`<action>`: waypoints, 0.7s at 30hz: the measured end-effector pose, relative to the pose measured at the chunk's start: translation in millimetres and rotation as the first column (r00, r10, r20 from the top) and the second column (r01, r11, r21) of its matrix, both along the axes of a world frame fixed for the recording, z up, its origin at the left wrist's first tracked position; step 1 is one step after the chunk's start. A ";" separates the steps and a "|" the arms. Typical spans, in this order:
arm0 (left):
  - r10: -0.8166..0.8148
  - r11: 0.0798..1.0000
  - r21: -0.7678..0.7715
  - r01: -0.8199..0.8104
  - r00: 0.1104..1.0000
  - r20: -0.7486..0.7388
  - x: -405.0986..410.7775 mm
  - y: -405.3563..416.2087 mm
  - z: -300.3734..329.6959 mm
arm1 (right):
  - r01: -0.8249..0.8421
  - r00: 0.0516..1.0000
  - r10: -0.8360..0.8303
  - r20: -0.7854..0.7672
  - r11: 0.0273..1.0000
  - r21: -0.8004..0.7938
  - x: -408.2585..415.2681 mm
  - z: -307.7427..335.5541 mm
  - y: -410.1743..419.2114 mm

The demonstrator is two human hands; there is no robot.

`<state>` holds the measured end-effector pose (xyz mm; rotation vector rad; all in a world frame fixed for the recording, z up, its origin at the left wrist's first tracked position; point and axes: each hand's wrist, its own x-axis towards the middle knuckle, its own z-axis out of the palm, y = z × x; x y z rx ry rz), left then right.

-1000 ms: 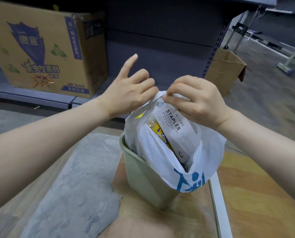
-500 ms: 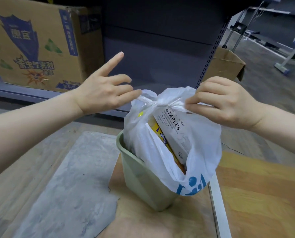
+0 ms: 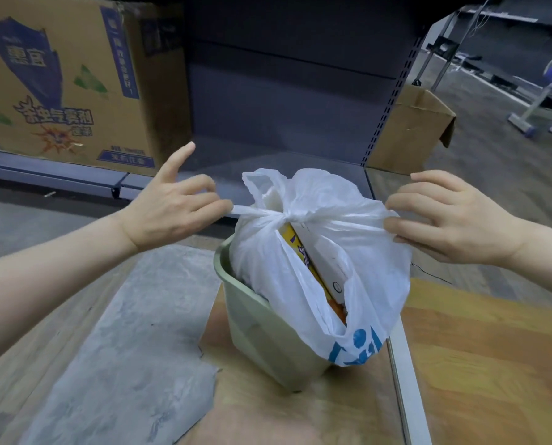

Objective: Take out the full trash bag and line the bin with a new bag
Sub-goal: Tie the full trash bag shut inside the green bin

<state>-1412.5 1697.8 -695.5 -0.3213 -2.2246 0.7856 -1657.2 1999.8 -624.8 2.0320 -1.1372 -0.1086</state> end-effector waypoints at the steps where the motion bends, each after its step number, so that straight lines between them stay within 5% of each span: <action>1: -0.018 1.000 0.019 0.018 1.000 0.014 0.3 0.8 -3.4 | 0.030 1.000 -0.030 0.000 1.000 -0.001 -2.0 -2.1 2.4; 7: -0.076 0.990 0.123 0.063 0.992 0.104 -4.1 2.6 -14.1 | 0.125 0.992 -0.126 0.031 0.992 0.021 -5.8 -6.6 7.1; 13: -0.085 0.868 0.495 -0.034 0.973 0.217 -6.8 3.2 -19.3 | 0.186 0.894 -0.216 0.393 0.976 0.112 7.4 -13.0 3.0; 21: -0.039 0.941 0.337 -0.018 0.986 0.162 5.8 -17.2 -23.0 | 0.151 0.925 -0.174 0.339 0.984 0.092 6.5 -13.3 4.3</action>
